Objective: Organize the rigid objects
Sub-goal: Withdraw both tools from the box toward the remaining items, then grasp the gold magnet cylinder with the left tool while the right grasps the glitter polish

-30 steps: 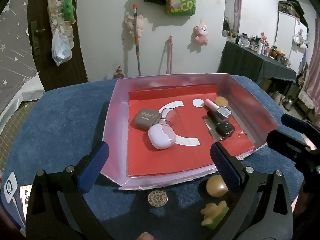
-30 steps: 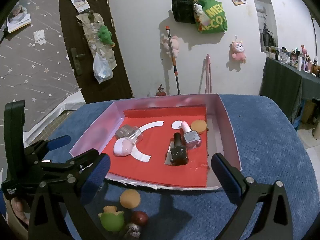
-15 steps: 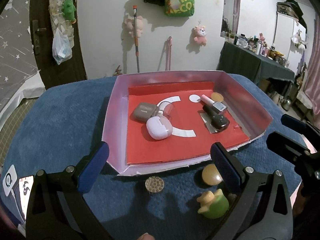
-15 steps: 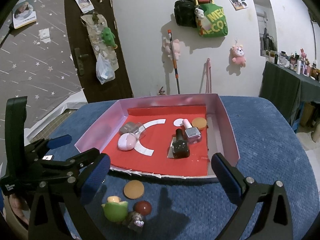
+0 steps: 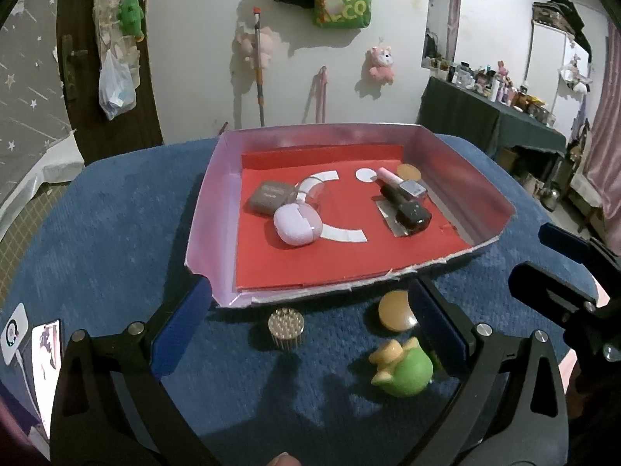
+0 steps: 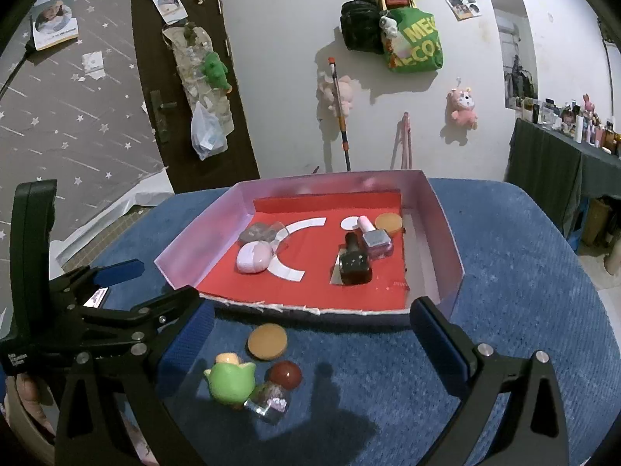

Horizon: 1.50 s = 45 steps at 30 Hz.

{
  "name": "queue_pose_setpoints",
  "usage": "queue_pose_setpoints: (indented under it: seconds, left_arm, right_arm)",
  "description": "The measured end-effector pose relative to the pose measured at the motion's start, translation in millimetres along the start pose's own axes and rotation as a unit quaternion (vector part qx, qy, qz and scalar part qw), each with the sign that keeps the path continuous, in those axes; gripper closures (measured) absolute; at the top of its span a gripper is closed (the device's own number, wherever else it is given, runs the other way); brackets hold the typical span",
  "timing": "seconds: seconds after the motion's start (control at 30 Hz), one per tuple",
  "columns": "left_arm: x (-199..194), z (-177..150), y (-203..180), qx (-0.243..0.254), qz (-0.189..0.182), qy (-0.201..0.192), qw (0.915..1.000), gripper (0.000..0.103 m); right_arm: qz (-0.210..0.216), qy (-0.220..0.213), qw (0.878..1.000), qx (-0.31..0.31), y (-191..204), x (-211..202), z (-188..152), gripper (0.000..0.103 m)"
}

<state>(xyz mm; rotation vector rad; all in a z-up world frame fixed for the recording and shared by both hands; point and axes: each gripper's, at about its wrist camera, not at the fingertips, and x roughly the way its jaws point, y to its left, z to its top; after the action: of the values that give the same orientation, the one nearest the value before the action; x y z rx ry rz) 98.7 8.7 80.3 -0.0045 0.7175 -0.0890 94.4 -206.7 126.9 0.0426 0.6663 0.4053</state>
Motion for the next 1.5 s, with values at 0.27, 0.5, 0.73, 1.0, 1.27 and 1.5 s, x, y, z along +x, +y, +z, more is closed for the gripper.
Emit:
queue_pose_setpoints:
  seconds: [0.27,0.5,0.73,1.0,1.27,1.5]
  left_arm:
    - [-2,-9,-2,0.002,-0.001,0.006,1.0000,0.000]
    - [-3,-18,-1,-0.003,-0.002,0.012,0.9999,0.000]
    - [2,-28,6,-0.015,-0.012,0.029,0.9994,0.000]
    - [11,-39,23,-0.040,-0.008,0.048,0.9980,0.000]
    - [23,-44,35,-0.050,0.006,0.061,0.9969,0.000]
    - [32,-45,35,-0.045,0.008,0.069,0.9966,0.000]
  right_arm:
    - [0.004,0.006,1.000,0.001,4,-3,-15,0.000]
    - [0.005,0.014,1.000,0.003,5,-3,-25,0.000]
    - [0.007,0.025,1.000,-0.002,11,1,-35,0.000]
    - [0.010,0.050,0.999,-0.007,16,11,-52,0.008]
    - [0.002,0.076,0.997,-0.021,20,20,-70,0.011]
    - [-0.034,0.091,0.995,-0.038,20,29,-77,0.012]
